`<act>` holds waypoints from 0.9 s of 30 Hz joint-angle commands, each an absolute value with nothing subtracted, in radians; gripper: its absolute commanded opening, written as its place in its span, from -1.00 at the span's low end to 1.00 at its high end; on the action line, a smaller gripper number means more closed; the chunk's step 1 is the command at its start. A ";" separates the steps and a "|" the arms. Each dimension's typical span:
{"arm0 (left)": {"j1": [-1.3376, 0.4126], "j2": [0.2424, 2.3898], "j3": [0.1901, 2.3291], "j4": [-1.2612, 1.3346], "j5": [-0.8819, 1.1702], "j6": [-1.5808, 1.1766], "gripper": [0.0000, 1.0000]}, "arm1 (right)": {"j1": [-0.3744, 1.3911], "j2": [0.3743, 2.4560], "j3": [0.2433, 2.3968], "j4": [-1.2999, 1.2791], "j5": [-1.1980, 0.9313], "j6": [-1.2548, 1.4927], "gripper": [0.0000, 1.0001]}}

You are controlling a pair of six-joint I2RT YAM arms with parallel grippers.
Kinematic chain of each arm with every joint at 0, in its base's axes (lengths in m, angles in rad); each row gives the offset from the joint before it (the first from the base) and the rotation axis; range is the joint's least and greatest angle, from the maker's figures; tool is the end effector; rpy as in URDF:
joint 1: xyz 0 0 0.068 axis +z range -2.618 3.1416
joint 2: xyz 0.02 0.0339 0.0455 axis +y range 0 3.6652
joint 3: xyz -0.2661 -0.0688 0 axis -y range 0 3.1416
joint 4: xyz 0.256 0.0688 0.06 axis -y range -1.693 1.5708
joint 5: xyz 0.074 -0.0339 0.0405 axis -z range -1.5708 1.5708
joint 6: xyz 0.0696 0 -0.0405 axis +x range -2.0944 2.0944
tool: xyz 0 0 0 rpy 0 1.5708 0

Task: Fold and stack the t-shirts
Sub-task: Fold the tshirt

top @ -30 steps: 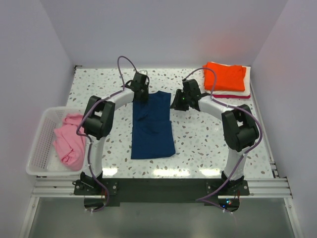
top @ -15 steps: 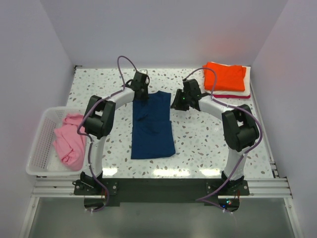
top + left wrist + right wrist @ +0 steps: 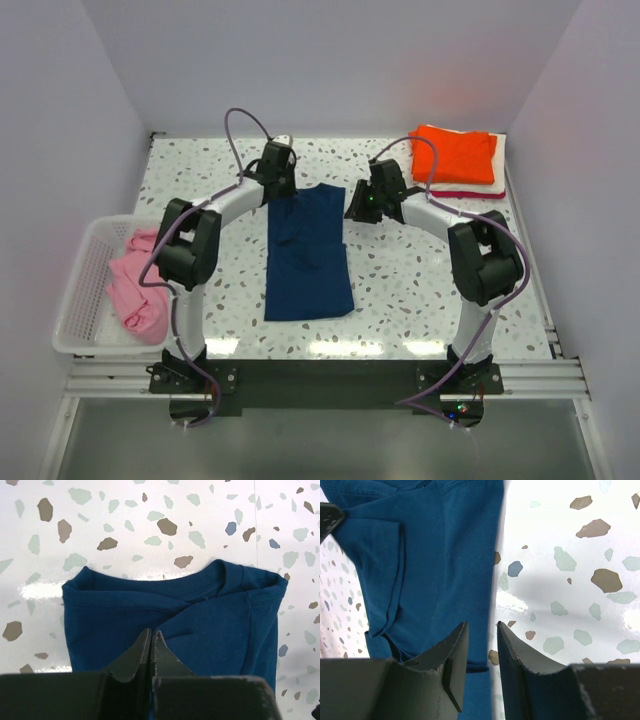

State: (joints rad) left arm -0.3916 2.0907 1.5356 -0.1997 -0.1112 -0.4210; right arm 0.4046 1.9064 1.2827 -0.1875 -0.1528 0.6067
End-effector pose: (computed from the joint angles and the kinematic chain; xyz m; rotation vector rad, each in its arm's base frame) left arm 0.4703 -0.1859 0.1624 -0.0905 2.3348 -0.2796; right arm 0.4084 0.1864 0.1604 0.1742 2.4666 0.6434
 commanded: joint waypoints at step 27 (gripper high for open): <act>-0.302 2.017 1.393 -0.115 -0.201 -0.512 -1.00 | 0.393 1.893 1.293 -0.173 -0.152 0.592 -0.34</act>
